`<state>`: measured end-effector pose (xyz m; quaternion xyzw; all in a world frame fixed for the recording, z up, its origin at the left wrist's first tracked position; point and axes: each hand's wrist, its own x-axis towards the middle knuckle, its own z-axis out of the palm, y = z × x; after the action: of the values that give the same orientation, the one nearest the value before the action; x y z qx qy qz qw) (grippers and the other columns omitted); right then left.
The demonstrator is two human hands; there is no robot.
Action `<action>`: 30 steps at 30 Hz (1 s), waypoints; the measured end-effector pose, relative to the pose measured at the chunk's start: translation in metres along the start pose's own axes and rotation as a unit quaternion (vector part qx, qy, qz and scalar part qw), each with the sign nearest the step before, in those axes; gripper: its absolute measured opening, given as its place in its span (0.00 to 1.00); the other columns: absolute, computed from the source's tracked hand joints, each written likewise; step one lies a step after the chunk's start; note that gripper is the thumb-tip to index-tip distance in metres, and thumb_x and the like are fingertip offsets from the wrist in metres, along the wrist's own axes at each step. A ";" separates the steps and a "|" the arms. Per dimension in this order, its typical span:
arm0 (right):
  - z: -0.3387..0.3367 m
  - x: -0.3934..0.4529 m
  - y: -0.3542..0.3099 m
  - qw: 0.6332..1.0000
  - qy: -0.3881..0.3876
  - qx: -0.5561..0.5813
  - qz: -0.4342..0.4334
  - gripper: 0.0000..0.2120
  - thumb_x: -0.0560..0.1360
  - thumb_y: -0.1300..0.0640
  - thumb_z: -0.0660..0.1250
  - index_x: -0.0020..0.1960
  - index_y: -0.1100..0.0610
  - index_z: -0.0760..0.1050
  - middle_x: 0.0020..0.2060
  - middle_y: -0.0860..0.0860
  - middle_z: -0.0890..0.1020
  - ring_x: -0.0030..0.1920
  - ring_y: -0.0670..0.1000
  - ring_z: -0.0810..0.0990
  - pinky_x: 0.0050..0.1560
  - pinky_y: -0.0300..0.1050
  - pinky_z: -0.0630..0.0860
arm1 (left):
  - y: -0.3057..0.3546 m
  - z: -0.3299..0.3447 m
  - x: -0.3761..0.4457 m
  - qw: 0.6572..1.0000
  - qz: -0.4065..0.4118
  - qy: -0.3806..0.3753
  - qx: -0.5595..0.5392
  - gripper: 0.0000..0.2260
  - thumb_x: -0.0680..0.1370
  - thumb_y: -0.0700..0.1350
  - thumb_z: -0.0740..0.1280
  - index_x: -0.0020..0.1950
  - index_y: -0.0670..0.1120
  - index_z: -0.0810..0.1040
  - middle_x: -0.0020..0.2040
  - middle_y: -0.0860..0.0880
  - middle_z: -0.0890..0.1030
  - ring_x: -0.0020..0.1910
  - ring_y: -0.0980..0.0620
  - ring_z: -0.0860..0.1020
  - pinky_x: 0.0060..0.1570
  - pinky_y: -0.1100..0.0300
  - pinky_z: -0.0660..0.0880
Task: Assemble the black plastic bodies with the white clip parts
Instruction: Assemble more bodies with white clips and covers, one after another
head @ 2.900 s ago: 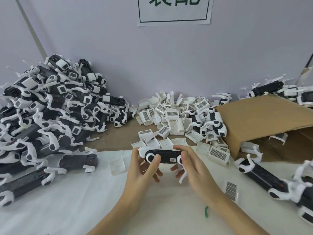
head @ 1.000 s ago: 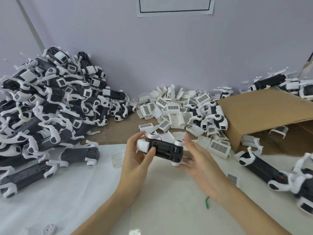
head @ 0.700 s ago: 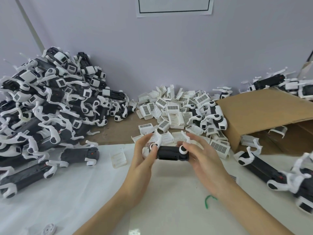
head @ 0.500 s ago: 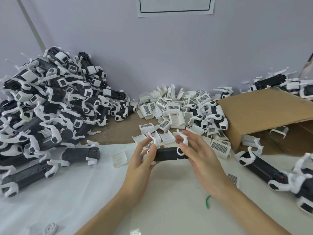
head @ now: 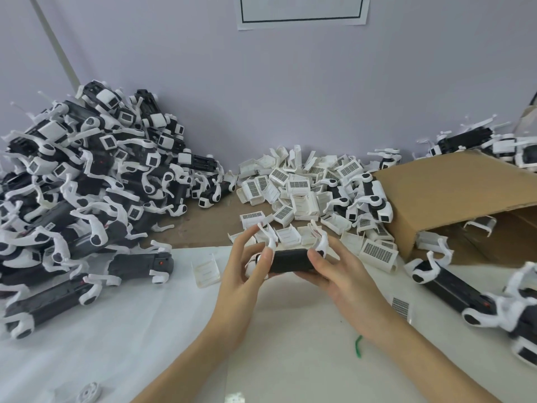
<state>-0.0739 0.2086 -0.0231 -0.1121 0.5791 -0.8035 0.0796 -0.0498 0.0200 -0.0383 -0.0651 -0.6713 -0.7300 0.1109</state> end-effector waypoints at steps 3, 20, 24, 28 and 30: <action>-0.004 0.002 0.003 1.000 0.011 0.010 -0.001 0.18 0.81 0.53 0.67 0.66 0.63 0.76 0.59 0.63 0.85 0.61 0.62 0.84 0.65 0.55 0.80 | -0.001 0.003 -0.004 1.000 0.011 -0.012 0.025 0.24 0.79 0.63 0.69 0.73 0.59 0.74 0.63 0.47 0.82 0.57 0.43 0.86 0.68 0.40 0.76; -0.014 0.001 -0.023 0.969 0.190 -0.154 0.035 0.32 0.76 0.29 0.63 0.42 0.57 0.85 0.31 0.59 0.84 0.29 0.60 0.84 0.25 0.44 0.74 | -0.006 0.011 -0.011 0.886 0.268 0.010 0.379 0.28 0.77 0.63 0.72 0.76 0.69 0.68 0.57 0.53 0.70 0.43 0.57 0.74 0.42 0.62 0.78; -0.023 -0.002 -0.023 0.934 0.190 -0.302 0.019 0.36 0.77 0.24 0.57 0.27 0.54 0.73 0.23 0.56 0.79 0.22 0.54 0.78 0.23 0.39 0.69 | -0.002 0.007 -0.011 0.869 0.318 0.018 0.379 0.23 0.75 0.61 0.76 0.67 0.56 0.76 0.64 0.51 0.72 0.62 0.54 0.74 0.63 0.67 0.69; -0.023 -0.001 -0.011 0.914 0.126 -0.386 -0.011 0.34 0.83 0.31 0.52 0.32 0.55 0.75 0.24 0.55 0.81 0.23 0.54 0.81 0.25 0.37 0.71 | 0.004 0.012 -0.019 0.935 0.226 -0.057 0.267 0.26 0.74 0.60 0.79 0.63 0.69 0.66 0.72 0.60 0.76 0.71 0.50 0.76 0.69 0.56 0.73; -0.020 -0.001 -0.005 0.920 0.085 -0.382 -0.008 0.30 0.85 0.36 0.52 0.40 0.55 0.79 0.27 0.53 0.83 0.25 0.55 0.83 0.24 0.39 0.71 | 0.009 0.018 -0.020 0.947 0.212 -0.016 0.241 0.29 0.71 0.59 0.81 0.65 0.68 0.68 0.66 0.59 0.80 0.66 0.53 0.79 0.64 0.61 0.74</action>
<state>-0.0789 0.2289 -0.0242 -0.0702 0.8456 -0.5286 -0.0251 -0.0295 0.0385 -0.0325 -0.1895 -0.7997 -0.5045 0.2646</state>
